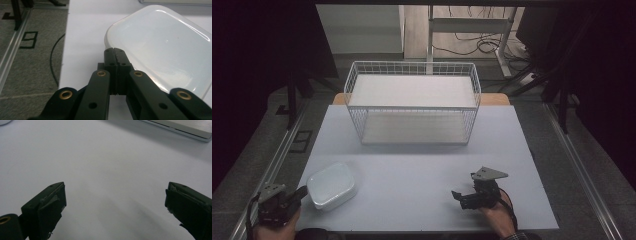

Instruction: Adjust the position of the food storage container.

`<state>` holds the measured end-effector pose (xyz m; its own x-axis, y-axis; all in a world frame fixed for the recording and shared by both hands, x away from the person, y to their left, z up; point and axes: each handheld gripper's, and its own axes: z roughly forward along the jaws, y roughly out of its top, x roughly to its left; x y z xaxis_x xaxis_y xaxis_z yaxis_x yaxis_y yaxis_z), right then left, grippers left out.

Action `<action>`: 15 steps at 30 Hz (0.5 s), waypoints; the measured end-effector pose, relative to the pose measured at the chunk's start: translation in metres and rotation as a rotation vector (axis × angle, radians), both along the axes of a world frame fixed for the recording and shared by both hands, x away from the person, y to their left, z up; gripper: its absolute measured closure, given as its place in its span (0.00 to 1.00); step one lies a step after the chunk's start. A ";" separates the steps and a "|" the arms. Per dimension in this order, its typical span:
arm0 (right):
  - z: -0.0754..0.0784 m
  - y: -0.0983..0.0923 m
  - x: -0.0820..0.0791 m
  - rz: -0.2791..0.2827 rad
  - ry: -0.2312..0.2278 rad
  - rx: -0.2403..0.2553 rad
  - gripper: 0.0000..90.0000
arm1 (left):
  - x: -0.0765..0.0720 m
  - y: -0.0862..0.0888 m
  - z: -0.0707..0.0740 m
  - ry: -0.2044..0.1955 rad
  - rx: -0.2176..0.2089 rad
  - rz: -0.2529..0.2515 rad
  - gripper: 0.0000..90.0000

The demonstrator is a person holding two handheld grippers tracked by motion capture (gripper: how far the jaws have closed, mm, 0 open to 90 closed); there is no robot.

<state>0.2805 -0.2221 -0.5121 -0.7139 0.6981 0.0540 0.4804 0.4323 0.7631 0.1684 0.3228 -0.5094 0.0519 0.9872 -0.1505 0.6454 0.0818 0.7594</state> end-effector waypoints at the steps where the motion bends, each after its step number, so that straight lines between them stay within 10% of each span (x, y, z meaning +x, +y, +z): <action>1: 0.000 0.000 0.000 0.000 0.000 0.000 0.04 | 0.000 0.000 0.000 0.000 0.000 0.000 1.00; 15: -0.001 0.001 0.000 0.004 -0.007 -0.003 0.04 | 0.028 -0.043 -0.004 0.009 0.006 -0.141 1.00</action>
<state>0.2808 -0.2207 -0.5127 -0.7167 0.6958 0.0472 0.4735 0.4359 0.7653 0.1966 0.2799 -0.5134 0.1888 0.9711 -0.1458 0.6567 -0.0145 0.7540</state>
